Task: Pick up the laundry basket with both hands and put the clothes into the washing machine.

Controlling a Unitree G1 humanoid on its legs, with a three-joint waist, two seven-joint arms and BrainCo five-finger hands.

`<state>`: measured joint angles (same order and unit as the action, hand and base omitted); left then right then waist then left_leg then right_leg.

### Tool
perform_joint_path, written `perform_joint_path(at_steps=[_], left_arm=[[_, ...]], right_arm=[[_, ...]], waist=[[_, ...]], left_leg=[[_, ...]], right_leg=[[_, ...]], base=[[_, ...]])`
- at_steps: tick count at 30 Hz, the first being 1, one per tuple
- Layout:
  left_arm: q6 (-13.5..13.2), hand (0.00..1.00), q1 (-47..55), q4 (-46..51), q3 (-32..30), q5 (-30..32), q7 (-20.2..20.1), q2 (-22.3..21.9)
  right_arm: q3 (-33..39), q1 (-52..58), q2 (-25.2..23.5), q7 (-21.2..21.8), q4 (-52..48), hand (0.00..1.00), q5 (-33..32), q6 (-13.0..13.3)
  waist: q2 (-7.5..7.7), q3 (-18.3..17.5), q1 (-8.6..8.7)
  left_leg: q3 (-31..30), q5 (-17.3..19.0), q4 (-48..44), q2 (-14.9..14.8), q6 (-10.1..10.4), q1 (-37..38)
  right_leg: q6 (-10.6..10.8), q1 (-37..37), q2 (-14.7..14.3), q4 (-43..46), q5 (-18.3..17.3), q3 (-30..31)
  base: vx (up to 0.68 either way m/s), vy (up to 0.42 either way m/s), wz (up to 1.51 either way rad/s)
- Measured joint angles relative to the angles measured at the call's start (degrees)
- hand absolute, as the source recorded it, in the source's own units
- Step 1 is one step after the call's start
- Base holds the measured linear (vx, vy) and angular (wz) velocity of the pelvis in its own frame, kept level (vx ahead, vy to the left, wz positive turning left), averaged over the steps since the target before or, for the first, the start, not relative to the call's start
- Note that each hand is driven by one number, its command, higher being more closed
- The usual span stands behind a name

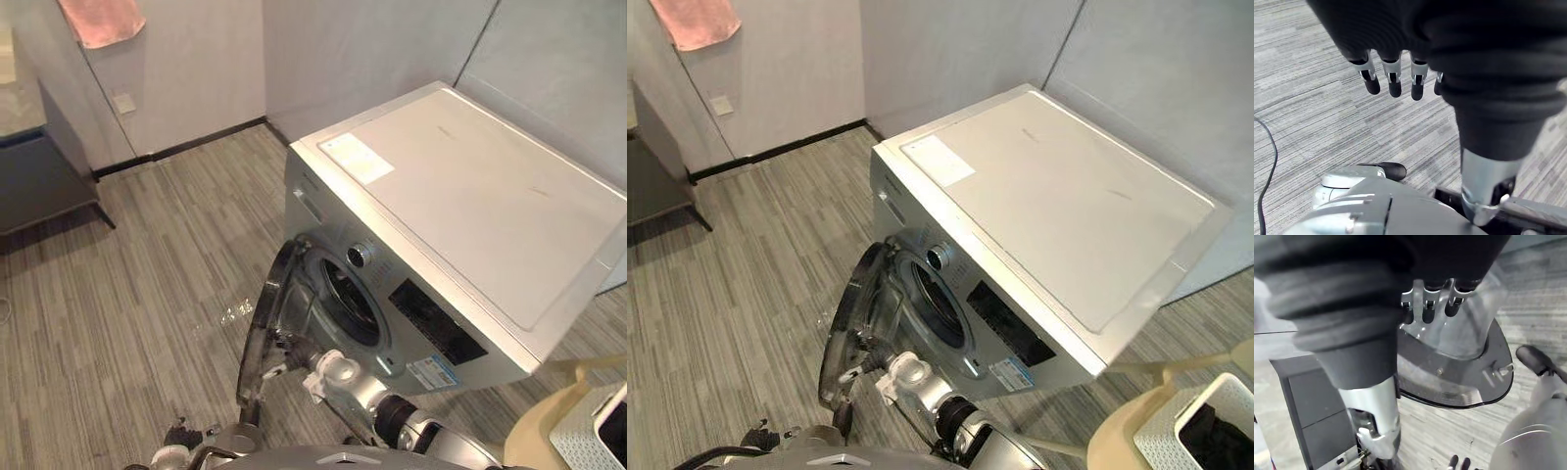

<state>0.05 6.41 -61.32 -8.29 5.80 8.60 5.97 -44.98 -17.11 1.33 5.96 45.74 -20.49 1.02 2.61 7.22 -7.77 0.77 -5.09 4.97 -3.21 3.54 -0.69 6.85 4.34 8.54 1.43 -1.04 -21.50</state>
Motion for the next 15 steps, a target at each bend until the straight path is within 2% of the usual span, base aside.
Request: perform_joint_path(at_steps=[4,9,12,15], left_arm=[[0.0,0.0,-0.1,0.1,-0.6,-0.1,0.4,0.1],[0.0,0.0,-0.2,2.0,-0.4,-1.3,1.1,0.0],[0.0,0.0,-0.2,2.3,-0.3,-2.3,1.2,0.1],[0.0,0.0,0.0,2.3,-0.5,-2.9,1.3,0.2]], right_arm=[[-4.1,-0.2,-0.5,1.1,-1.6,0.0,-2.7,0.0],[-6.4,-2.4,-3.3,1.6,-2.3,0.0,-4.4,0.0],[-5.8,-5.2,-4.1,1.4,-2.1,0.0,-5.1,0.0],[-2.9,-7.0,-5.0,1.0,-2.1,0.0,-6.0,0.0]], waist=[[0.59,0.5,-0.6],[0.98,1.5,-2.55],[1.21,1.9,-4.25],[1.37,2.5,-4.96]], left_leg=[[-3.6,-0.4,0.0,0.6,0.0,-0.5],[-10.0,-1.4,0.0,1.7,0.2,-1.5],[-13.4,-2.0,0.0,2.3,0.6,-2.5],[-15.0,-2.2,0.0,2.4,0.8,-2.8]], right_leg=[[0.1,1.7,0.3,0.0,-0.5,-3.6],[0.0,3.9,0.6,1.6,-2.4,-9.4],[-0.1,4.7,0.7,2.1,-3.3,-12.2],[-0.2,5.3,0.7,2.4,-3.7,-13.8]], base=[[0.02,-0.019,0.49],[-0.01,-0.032,0.65],[-0.04,-0.031,0.58],[-0.05,-0.028,0.38]])
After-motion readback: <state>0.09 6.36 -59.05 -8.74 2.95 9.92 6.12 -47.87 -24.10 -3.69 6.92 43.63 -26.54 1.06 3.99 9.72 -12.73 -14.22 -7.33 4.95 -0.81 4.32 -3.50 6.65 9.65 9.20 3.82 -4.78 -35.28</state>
